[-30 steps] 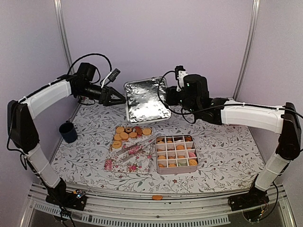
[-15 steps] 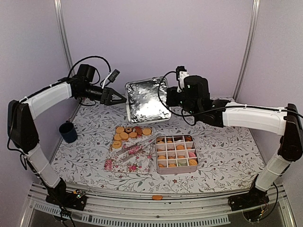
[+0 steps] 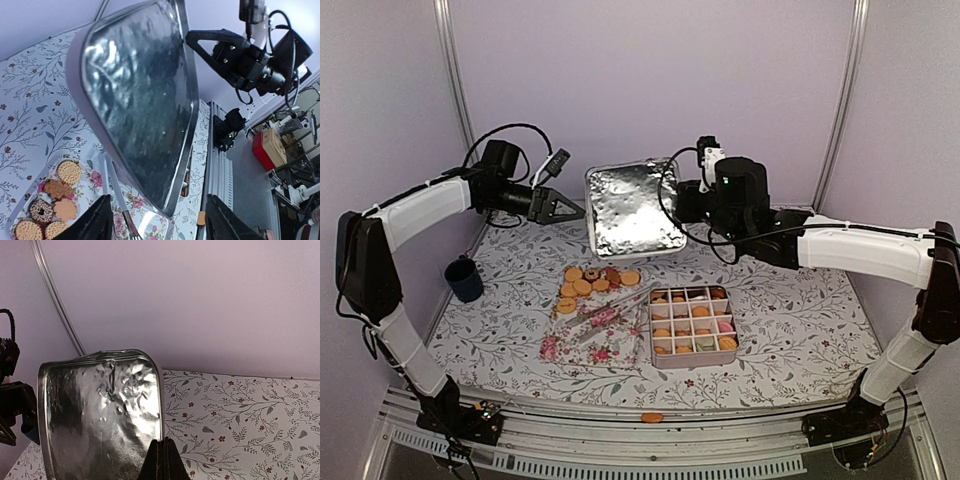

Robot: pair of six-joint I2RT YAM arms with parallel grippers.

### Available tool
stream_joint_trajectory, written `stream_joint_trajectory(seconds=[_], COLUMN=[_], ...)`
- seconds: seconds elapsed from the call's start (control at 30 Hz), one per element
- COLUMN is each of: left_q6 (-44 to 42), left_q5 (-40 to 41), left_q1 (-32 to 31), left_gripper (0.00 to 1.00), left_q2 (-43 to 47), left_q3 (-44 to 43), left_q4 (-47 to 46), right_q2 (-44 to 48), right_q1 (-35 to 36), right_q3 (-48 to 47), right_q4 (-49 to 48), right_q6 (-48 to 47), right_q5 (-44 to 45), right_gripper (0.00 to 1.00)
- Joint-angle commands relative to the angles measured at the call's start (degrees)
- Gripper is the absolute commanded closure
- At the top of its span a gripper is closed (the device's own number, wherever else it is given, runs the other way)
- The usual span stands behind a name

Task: Pack the cookies
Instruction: Pass from the right arm to the left

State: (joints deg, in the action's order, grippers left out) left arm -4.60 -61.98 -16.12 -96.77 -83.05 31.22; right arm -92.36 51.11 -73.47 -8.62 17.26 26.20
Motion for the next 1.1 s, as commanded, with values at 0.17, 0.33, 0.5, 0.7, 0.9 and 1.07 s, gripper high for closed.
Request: stream_joint_trajectory(seconds=[0.17, 0.33, 0.5, 0.7, 0.9, 1.07], left_q6=[-1.43, -0.50, 1.33, 1.82, 0.69, -4.97], left_q5=[-5.81, -2.77, -3.68, -3.97, -5.77, -3.40], left_q1=[-0.86, -0.88, -0.90, -0.71, -0.70, -0.76], left_gripper=[0.40, 0.49, 0.70, 0.64, 1.00, 1.00], left_q2=[0.24, -1.55, -1.47, -1.34, -0.74, 0.39], left_q3=[0.51, 0.18, 0.80, 1.45, 1.92, 0.58], left_q4=[-0.49, -1.44, -4.48, -4.64, -4.71, -1.00], right_q2=[-0.31, -0.94, -1.45, -1.11, -0.97, -1.35], right_q1=[0.88, 1.77, 2.51, 3.06, 3.10, 2.76], right_q3=[-2.95, -3.43, -3.19, -2.20, -1.95, -3.76], right_q4=[-1.84, -2.38, -2.82, -3.27, -4.21, -0.52], right_q6=[0.12, 0.10, 0.39, 0.19, 0.22, 1.34], right_q5=[-3.32, -4.29, -5.47, -4.32, -6.52, -9.33], right_gripper=[1.00, 1.00, 1.00, 1.00, 0.97, 0.40])
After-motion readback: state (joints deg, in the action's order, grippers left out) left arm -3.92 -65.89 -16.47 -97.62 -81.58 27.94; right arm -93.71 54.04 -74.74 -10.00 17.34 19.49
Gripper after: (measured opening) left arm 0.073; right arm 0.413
